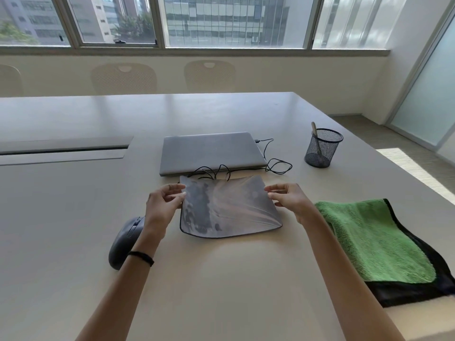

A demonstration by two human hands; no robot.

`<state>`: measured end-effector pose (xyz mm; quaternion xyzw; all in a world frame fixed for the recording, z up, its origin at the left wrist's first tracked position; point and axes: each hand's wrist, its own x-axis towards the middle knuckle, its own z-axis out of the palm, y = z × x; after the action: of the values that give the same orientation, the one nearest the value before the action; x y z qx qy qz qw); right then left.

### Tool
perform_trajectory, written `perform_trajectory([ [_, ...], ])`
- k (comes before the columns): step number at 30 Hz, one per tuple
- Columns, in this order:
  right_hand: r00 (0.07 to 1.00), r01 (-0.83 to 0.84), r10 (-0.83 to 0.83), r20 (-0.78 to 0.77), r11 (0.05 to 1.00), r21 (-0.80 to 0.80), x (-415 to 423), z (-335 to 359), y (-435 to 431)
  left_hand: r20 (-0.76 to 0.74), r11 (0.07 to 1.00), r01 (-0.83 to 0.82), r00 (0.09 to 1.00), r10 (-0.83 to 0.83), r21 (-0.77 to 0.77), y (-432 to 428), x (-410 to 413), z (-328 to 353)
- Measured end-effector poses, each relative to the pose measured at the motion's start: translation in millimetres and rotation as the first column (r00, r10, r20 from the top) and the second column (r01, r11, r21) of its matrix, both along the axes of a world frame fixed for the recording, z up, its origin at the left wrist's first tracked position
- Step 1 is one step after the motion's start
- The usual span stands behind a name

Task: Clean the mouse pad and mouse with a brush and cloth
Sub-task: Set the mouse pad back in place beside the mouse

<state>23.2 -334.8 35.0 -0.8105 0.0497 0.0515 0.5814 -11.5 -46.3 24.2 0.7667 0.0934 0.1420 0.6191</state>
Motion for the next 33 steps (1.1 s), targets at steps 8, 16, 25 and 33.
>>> perform_trajectory([
  [8, 0.999, -0.023, 0.025, 0.04, 0.999, -0.043, 0.3, -2.0, 0.4, 0.045, 0.94, -0.088, 0.996, 0.077, 0.329, -4.2, -8.2, 8.2],
  [16, 0.991, -0.128, 0.13, 0.043, 0.99, -0.059, -12.8, 11.5, -18.7, 0.016, 0.946, -0.015, 1.0, 0.01, 0.325, -5.9, -25.6, 21.3],
  [25, 0.943, -0.33, 0.329, -0.048, 0.943, -0.037, -37.6, 18.7, -38.0, -0.077, 0.964, 0.163, 0.986, -0.15, 0.21, 0.0, -59.8, 31.8],
  [33, 0.861, -0.499, 0.487, -0.146, 0.865, -0.058, -49.8, 23.1, -44.6, -0.163, 0.956, 0.236, 0.964, -0.209, 0.172, 8.6, -84.2, 32.3],
])
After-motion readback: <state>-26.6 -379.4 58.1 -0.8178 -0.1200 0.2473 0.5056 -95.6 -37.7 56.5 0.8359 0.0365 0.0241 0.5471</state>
